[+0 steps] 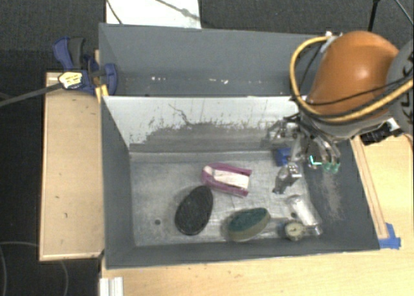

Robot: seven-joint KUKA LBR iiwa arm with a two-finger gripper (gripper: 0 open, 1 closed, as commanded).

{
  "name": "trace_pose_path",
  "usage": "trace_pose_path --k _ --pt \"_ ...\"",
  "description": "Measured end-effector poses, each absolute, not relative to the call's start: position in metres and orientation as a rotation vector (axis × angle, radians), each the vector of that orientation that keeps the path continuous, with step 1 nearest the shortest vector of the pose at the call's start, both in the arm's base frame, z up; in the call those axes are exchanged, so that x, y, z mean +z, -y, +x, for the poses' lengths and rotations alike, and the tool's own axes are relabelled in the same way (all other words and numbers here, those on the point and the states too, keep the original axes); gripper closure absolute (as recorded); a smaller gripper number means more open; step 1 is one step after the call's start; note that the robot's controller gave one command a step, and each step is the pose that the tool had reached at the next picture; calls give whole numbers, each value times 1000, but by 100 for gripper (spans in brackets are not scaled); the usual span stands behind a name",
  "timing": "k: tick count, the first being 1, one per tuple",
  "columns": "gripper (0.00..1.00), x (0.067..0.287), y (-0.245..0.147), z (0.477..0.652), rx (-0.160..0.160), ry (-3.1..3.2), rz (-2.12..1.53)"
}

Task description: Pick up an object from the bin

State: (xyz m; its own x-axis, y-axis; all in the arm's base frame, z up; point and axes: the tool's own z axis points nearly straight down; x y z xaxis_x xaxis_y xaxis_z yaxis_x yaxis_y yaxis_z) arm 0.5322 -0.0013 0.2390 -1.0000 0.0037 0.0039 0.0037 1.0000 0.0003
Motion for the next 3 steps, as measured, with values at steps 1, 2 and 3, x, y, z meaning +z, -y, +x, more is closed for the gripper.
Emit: trace_pose_path --k 1,2,3 --pt "0 80 -75 576 -3 3138 -4" --pt "100 85 -73 578 -2 3144 -9" --pt "100 256 -56 564 -1 3149 113"
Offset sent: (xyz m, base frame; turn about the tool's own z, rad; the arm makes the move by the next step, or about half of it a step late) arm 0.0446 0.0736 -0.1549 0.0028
